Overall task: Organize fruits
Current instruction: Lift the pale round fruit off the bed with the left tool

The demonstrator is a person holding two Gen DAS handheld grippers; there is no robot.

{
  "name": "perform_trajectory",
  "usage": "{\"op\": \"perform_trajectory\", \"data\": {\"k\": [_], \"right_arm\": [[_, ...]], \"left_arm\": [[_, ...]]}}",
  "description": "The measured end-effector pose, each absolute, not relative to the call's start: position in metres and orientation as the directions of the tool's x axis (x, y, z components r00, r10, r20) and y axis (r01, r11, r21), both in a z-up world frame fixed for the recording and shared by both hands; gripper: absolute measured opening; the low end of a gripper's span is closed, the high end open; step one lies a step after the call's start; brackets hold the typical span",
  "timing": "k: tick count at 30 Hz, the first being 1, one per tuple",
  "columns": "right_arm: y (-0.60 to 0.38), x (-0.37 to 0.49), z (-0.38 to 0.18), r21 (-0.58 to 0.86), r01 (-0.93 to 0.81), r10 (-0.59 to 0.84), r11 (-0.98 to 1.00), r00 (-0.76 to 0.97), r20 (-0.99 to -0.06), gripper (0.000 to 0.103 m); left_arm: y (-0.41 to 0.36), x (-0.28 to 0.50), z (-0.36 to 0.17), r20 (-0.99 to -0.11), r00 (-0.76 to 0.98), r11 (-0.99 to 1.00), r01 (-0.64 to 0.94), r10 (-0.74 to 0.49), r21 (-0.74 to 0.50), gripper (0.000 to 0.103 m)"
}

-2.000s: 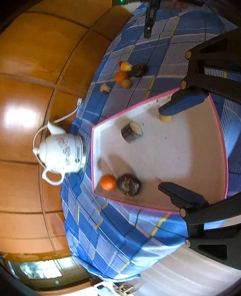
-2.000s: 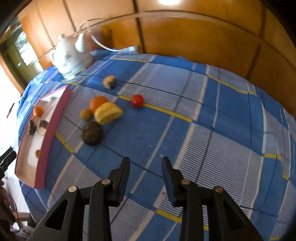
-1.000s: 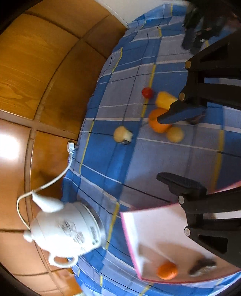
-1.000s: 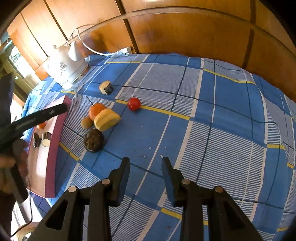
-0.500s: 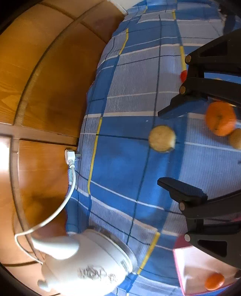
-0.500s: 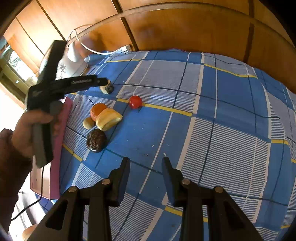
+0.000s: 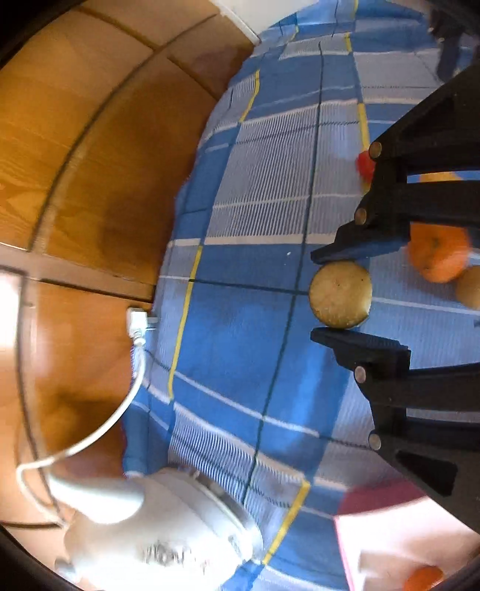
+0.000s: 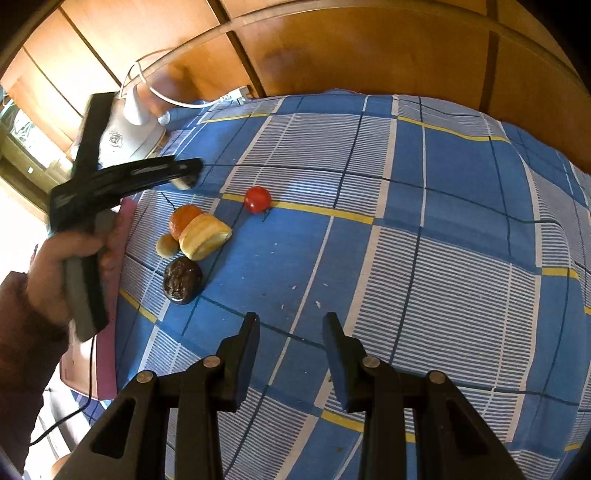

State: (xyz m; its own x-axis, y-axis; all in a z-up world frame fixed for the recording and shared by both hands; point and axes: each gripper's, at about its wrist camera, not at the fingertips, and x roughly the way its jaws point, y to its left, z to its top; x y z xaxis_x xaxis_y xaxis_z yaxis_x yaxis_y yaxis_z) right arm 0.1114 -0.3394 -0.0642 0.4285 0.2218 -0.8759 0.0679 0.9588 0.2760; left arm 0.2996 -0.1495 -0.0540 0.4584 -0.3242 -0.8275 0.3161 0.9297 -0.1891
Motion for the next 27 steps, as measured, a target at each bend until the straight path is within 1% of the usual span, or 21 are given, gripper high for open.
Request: {"op": "perform_trajectory", "data": {"k": [3, 6, 9, 11, 15, 19, 23, 24, 27], "right_arm": [[-0.338, 0.112, -0.065, 0.265, 0.068, 0.213, 0.962, 0.425, -0.88, 0.035], [-0.337, 0.112, -0.065, 0.251, 0.07, 0.199, 0.966, 0.421, -0.885, 0.035], [-0.336, 0.112, -0.065, 0.238, 0.075, 0.185, 0.968, 0.42, -0.888, 0.035], [-0.336, 0.111, -0.065, 0.23, 0.076, 0.178, 0.97, 0.422, -0.889, 0.035], [-0.334, 0.111, -0.066, 0.207, 0.076, 0.156, 0.975, 0.423, -0.892, 0.035], [-0.333, 0.11, -0.068, 0.184, 0.081, 0.133, 0.98, 0.425, -0.895, 0.035], [-0.335, 0.11, -0.069, 0.173, 0.087, 0.119, 0.981, 0.433, -0.894, 0.035], [-0.335, 0.11, -0.07, 0.174, 0.086, 0.12, 0.981, 0.436, -0.892, 0.035], [-0.334, 0.11, -0.069, 0.188, 0.077, 0.134, 0.979, 0.448, -0.884, 0.035]], "left_arm": [[-0.14, 0.281, -0.037, -0.804, 0.48, 0.923, 0.324, -0.351, -0.209, 0.035], [-0.13, 0.248, -0.021, -0.778, 0.509, 0.913, 0.355, -0.368, -0.2, 0.035], [-0.124, 0.216, -0.016, -0.764, 0.515, 0.901, 0.385, -0.39, -0.2, 0.035], [-0.123, 0.188, -0.016, -0.759, 0.518, 0.892, 0.415, -0.393, -0.179, 0.035], [-0.131, 0.132, -0.027, -0.763, 0.504, 0.868, 0.474, -0.404, -0.146, 0.035], [-0.146, 0.086, -0.05, -0.774, 0.496, 0.844, 0.53, -0.393, -0.089, 0.036], [-0.153, 0.07, -0.074, -0.788, 0.492, 0.842, 0.536, -0.371, -0.062, 0.036], [-0.154, 0.068, -0.078, -0.786, 0.5, 0.844, 0.534, -0.364, -0.052, 0.034], [-0.155, 0.068, -0.083, -0.784, 0.503, 0.841, 0.539, -0.365, -0.046, 0.033]]}}
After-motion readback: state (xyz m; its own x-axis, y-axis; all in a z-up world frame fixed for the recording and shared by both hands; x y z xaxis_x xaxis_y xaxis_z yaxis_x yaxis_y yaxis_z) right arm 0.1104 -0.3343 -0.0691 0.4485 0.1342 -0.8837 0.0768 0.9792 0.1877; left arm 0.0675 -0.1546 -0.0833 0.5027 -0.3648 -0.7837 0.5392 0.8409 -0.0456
